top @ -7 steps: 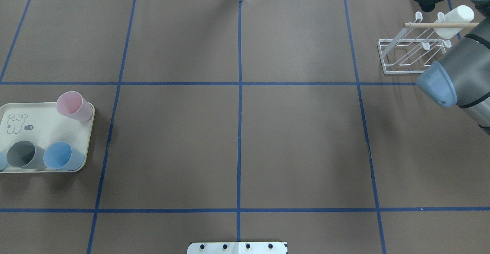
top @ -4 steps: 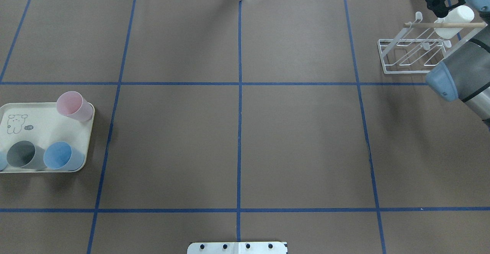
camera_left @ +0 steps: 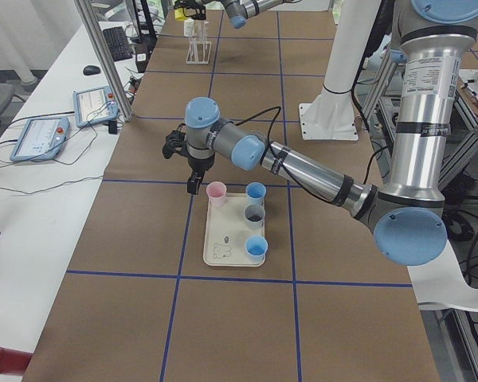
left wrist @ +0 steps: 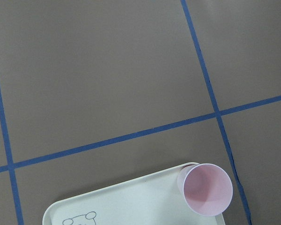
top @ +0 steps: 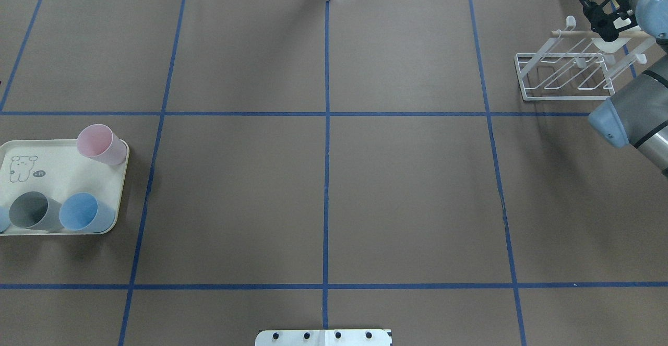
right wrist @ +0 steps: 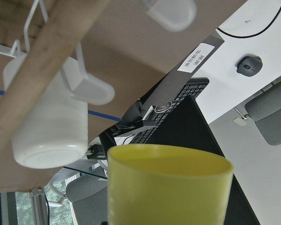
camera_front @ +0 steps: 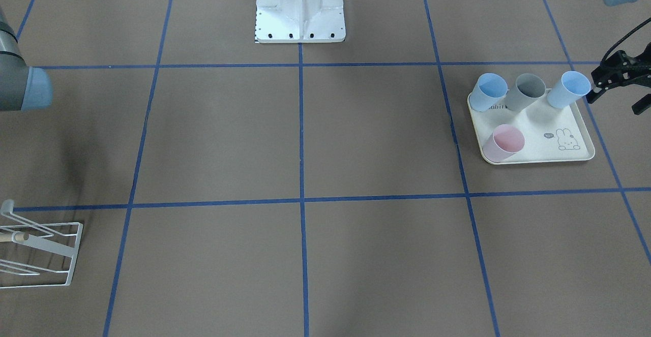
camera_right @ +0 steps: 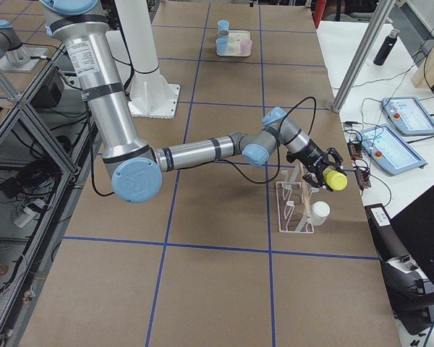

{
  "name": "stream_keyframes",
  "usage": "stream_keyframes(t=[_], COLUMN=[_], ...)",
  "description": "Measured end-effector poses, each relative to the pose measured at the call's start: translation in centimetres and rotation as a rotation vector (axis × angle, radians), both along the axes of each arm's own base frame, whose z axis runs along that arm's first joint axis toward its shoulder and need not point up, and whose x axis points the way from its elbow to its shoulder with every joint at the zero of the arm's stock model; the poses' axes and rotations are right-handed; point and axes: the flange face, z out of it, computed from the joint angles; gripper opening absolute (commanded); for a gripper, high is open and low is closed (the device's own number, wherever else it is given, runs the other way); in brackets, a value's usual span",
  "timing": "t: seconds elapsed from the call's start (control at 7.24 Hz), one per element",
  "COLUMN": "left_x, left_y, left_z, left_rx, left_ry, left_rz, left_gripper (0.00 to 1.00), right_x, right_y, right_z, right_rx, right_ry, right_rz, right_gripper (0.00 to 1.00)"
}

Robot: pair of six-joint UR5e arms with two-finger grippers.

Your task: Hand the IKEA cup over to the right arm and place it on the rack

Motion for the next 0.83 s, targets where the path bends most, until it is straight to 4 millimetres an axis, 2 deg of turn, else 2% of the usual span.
stream_keyframes(t=[0.55,0.83], left_x=[0.1,0.1], left_y=[0.0,0.1], left_z=[0.0,0.0], left_rx=[-0.005,-0.010], left_ry=[0.008,0.011], left_rz=[0.005,0.003], left_gripper=[1.00,1.00], right_x=[-1.7,-2.2], right_y=[0.9,1.7], right_z=[1.1,2.2], right_rx=[0.002,-0.007], right_ry=[0.018,0.038], right_rz=[0.000,-0.002], right_gripper=[0.58,0.58])
